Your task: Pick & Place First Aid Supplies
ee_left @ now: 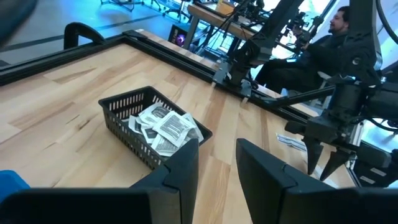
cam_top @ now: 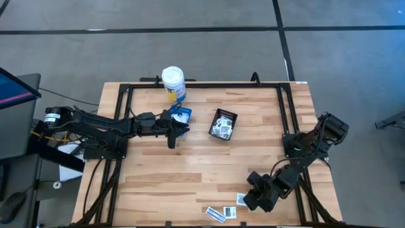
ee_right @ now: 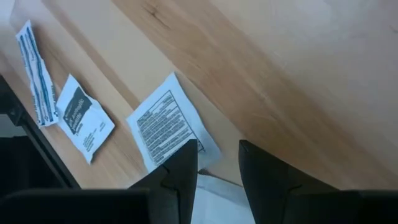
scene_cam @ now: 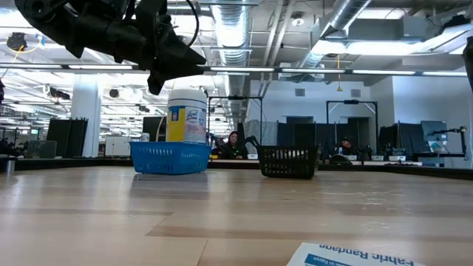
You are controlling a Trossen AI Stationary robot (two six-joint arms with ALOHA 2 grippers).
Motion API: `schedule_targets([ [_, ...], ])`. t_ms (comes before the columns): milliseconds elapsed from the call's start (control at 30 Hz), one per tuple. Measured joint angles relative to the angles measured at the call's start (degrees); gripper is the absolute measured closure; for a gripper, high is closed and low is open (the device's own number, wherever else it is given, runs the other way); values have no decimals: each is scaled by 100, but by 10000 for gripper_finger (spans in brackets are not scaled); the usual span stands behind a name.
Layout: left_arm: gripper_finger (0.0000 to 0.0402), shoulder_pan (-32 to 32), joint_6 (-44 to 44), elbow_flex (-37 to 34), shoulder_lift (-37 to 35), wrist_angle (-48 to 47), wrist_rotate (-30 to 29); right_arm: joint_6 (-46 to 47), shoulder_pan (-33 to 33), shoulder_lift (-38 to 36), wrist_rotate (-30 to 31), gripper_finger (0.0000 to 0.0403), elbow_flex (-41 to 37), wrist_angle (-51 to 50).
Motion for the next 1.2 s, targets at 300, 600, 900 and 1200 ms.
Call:
schedule_targets([
  [300, 294, 0, 0, 0, 0, -2, 2, -1, -70, 11, -31, 317, 0, 10],
  [600, 294, 0, 0, 0, 0, -2, 2, -818, -74, 28, 42, 394, -4, 207],
  [900, 294, 0, 0, 4, 0, -2, 2, -2216, -143, -400, 1048, 399, -13, 383],
  [1200, 294, 0, 0, 4, 0, -2, 2, -3341, -513, -796, 1341, 402, -11, 345],
])
